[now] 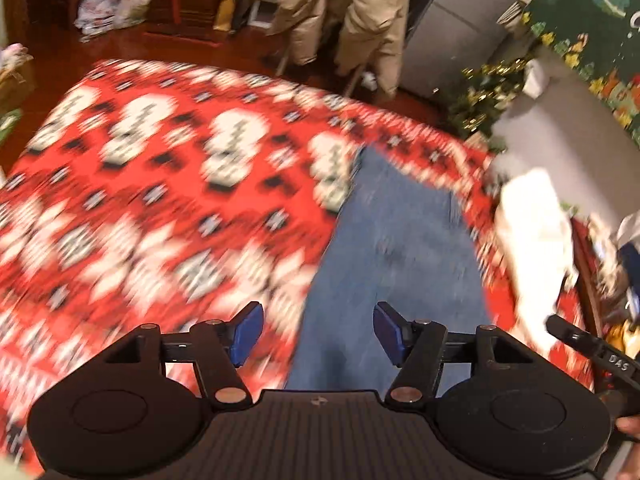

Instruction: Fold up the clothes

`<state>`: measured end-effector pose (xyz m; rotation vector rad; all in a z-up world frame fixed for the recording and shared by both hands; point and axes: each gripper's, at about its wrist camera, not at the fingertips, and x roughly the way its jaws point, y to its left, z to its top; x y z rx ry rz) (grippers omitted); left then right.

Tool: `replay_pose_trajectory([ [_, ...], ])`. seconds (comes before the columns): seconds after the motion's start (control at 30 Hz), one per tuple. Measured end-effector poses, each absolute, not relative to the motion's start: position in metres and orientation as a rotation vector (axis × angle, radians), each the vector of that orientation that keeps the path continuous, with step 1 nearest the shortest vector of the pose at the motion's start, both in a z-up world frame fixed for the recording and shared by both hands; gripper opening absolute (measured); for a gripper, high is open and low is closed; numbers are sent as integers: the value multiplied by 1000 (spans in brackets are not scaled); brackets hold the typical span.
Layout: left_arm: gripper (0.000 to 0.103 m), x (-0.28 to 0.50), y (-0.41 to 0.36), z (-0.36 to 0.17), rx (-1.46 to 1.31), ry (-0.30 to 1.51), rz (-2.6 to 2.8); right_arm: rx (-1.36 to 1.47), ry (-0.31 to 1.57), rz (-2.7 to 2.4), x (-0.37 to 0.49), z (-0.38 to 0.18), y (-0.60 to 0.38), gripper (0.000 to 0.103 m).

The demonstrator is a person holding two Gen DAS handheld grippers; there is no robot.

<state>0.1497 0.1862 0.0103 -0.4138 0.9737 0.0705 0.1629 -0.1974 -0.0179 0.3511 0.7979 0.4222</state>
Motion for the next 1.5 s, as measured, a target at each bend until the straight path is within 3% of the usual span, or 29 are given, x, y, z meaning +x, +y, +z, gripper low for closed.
replay_pose_trajectory([
  [0.27,60,282,192,-33,-470,1005,-10,304,843,426,307,-60,-155,42],
  [0.47,60,315,199,-60,-520,1045,-57,344,927,500,355,-97,-140,42],
  [0.53,52,320,194,-65,-493,1044,-77,334,921,516,359,-101,-136,40],
  [0.57,50,322,189,-66,-457,1036,-77,328,916,522,360,-103,-135,35],
  [0.63,22,323,180,-65,-426,1019,-76,331,900,523,358,-102,-134,20],
  [0.73,17,332,170,-57,-392,985,-72,348,864,515,355,-94,-134,17],
  [0.97,20,375,164,-42,-339,937,-15,291,801,481,386,-71,-132,16],
  [1.1,35,392,159,-47,-291,963,79,236,863,444,407,-84,-126,21],
  [1.17,35,386,161,-38,-281,953,51,243,849,436,403,-80,-132,26],
  [1.27,43,362,163,-21,-280,923,22,205,786,449,381,-60,-139,33],
  [1.3,43,351,163,-15,-283,909,17,171,773,467,370,-53,-139,32],
  [1.37,41,327,162,-6,-285,885,8,128,777,502,349,-48,-134,12],
  [1.5,38,285,151,-12,-320,896,-25,87,835,533,315,-61,-120,9],
])
